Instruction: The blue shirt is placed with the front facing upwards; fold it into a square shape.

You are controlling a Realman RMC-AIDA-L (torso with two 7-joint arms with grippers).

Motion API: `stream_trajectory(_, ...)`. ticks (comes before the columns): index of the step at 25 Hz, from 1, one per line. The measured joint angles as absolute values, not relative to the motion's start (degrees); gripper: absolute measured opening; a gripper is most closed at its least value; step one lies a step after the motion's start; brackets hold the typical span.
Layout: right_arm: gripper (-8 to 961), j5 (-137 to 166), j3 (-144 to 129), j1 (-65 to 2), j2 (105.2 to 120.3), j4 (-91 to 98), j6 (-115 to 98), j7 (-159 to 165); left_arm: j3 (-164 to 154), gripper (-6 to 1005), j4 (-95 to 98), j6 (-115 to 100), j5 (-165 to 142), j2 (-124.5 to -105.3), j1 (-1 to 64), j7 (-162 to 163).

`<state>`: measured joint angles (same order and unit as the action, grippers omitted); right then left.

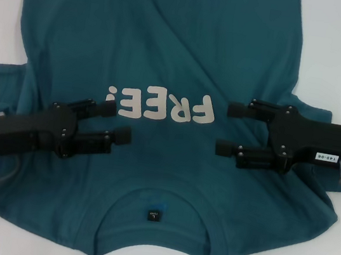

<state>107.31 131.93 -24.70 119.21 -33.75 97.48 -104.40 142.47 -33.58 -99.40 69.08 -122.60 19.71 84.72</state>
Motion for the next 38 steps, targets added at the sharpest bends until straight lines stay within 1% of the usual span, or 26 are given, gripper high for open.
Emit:
stream_trajectory(6,915,107.5,131.8,-24.7,119.13,-33.8,96.9,-104.7,142.4,919,-33.7,-99.4,69.0,-122.59,19.8,82.0)
stream_trajectory(22,916,107.5,131.8,-24.9,118.99,-33.8,96.7,-106.0,142.7,919,-33.9,-99.2,68.9,-121.78,19.8,80.7)
stream_trajectory(27,916,107.3,131.8,-24.9,118.92,-33.8,96.7,-105.7,143.3,918,-35.0,-98.2,68.9,-119.86,19.4,88.0)
stream_trajectory(33,916,107.2,131.8,-25.2,119.08,-34.0,96.7,-105.7,144.9,918,-35.5,-94.7,68.8,-116.54,18.3,99.7)
stream_trajectory(34,916,107.2,131.8,-25.3,119.10,-34.0,96.7,-105.7,146.2,918,-35.8,-93.8,68.8,-115.65,17.5,101.9)
stream_trajectory(35,916,107.2,131.9,-25.3,119.13,-34.1,96.7,-105.7,146.2,918,-35.8,-93.8,68.8,-115.65,17.5,101.9)
stream_trajectory(38,916,107.2,132.1,-25.5,119.16,-34.1,96.7,-105.7,148.3,918,-36.3,-92.8,68.8,-114.75,16.4,102.9)
